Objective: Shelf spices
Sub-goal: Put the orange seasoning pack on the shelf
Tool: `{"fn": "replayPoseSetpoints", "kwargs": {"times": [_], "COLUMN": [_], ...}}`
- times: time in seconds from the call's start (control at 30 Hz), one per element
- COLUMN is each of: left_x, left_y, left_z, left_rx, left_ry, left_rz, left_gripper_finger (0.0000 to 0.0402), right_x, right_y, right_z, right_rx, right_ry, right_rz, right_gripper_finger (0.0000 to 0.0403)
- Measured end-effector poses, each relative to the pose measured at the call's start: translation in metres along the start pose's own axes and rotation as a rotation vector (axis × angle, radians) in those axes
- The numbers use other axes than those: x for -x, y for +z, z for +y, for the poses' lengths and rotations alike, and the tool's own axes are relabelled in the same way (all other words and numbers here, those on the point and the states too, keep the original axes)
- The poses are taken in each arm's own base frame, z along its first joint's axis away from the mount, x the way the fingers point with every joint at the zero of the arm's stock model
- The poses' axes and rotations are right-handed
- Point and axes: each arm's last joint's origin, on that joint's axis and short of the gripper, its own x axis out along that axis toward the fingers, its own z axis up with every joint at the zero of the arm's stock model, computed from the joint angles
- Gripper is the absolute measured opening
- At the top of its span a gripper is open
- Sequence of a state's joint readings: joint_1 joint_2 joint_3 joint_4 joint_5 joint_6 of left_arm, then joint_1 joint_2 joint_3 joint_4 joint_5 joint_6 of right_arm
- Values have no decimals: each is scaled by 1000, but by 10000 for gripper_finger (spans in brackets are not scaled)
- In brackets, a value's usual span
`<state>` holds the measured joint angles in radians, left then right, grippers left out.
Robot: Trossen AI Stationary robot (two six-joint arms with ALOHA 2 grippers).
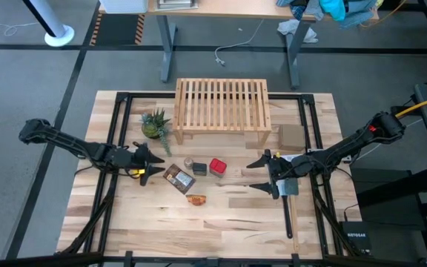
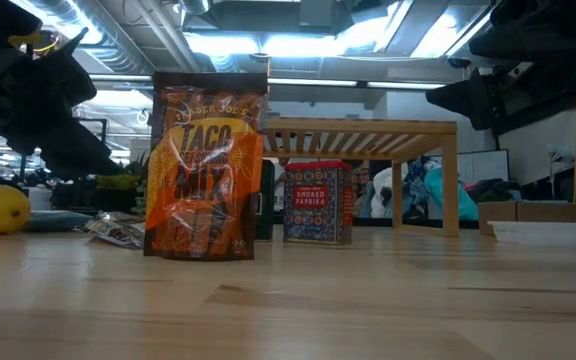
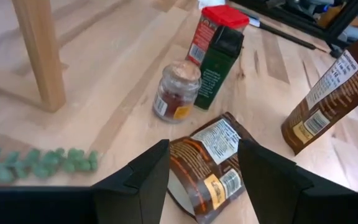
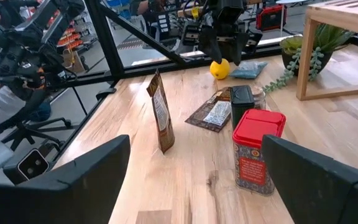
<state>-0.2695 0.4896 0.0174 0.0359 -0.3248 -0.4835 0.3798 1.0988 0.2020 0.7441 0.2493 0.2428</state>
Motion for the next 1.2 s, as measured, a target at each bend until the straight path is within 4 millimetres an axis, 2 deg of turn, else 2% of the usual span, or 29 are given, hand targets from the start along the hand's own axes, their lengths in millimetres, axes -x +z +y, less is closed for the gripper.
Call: {"fn": "replayPoseSetpoints", "kwargs": {"times": [0.37,0.63,1.2], "left_x": [-5,-9,-21], "left_y": [-6,-15,-19], "left_z": [2,2,-1], "left_rx": [166,300,318], "left_ry": [45,42,41], "left_rz": [65,178,203], "left_gripper_finger": [182,182,182], "right_x": [0,0,0], "right_y": [-2,-2,-3], "right_z": [-1,-1,-1], "right_rx": [6,6,11], "right_ry": [-5,-5,-9], "right_rz": [21,21,35], "right_gripper_finger": [367,367,367]}}
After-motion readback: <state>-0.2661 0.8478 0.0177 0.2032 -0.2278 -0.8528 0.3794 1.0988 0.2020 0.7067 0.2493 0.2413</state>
